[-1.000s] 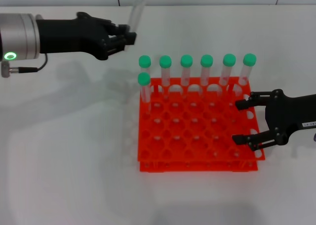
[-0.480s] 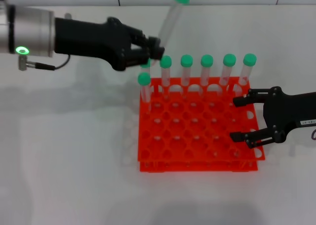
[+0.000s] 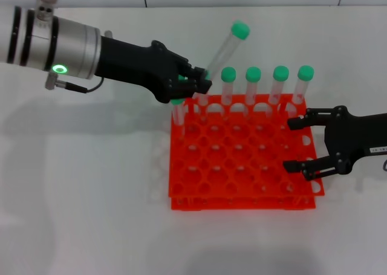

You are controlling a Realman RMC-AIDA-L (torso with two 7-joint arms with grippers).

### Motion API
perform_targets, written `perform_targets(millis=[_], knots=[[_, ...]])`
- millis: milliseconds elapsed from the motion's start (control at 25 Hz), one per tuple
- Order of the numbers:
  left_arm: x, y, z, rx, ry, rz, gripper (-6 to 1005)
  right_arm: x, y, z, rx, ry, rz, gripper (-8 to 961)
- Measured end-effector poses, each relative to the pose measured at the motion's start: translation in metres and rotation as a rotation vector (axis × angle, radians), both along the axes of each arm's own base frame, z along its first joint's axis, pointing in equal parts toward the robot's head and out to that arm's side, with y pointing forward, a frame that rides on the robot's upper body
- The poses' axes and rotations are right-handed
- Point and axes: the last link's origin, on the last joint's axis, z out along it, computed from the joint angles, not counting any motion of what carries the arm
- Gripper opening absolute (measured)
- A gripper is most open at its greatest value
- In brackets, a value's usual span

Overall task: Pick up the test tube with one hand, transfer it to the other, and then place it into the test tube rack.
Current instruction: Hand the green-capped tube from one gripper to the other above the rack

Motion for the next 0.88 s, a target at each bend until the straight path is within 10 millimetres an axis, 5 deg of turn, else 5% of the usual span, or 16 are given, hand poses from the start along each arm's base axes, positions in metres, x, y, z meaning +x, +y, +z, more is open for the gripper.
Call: perform_targets(millis=[880], knots=[[0.007,-0.011,-0.024,-0.009,-0.011,-0.142,208,0.001,0.000,0.028,0.040,0.165,-0.123,868]])
